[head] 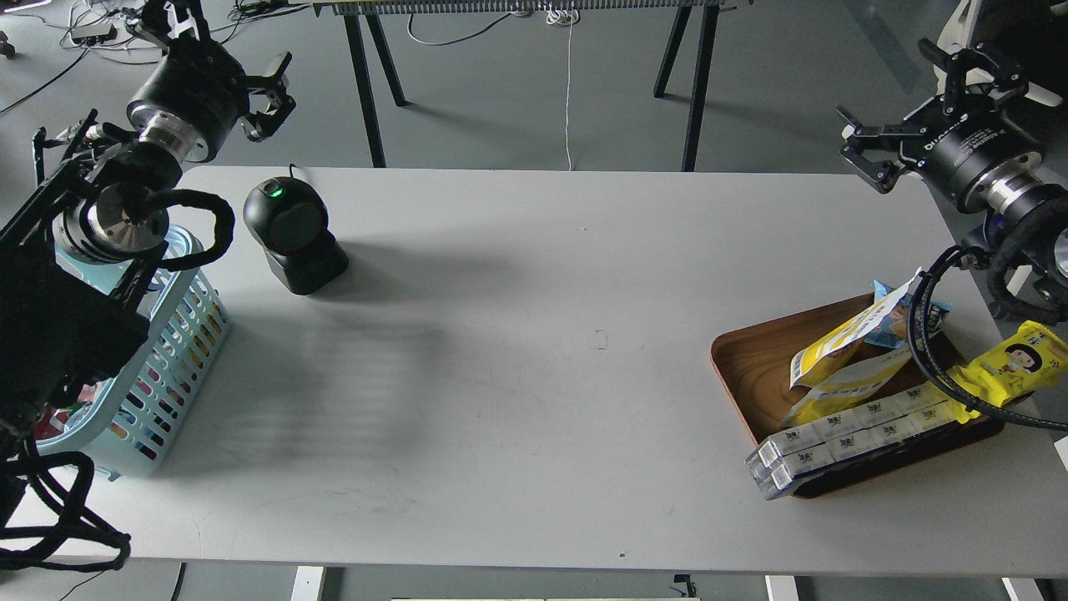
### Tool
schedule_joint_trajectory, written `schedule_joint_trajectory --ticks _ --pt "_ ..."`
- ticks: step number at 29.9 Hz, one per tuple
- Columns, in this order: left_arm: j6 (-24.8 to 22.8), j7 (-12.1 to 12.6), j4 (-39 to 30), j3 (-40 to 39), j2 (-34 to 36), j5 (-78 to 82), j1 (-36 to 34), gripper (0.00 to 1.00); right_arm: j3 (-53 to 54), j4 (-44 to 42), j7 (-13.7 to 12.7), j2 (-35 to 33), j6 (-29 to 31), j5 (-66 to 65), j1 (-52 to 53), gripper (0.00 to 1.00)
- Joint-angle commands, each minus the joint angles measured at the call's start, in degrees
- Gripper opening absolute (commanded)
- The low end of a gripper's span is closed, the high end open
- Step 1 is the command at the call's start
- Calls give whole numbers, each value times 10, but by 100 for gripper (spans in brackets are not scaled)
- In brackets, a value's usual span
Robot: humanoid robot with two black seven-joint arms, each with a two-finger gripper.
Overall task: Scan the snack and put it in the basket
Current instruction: 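Raise the right gripper and move it above the wooden tray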
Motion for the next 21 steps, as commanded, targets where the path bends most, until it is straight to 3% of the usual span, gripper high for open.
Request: schedule_joint_trajectory --ticks 1,6,21 --pt "-3 -2 0 -1 2 0 -1 100 2 0 0 9 -1 -11 5 99" --pt "-4 -12 0 -5 3 0 -1 100 1 0 0 10 2 -14 6 99" --pt "-5 -10 1 -7 3 -3 -1 100 2 6 1 7 -5 -27 6 99"
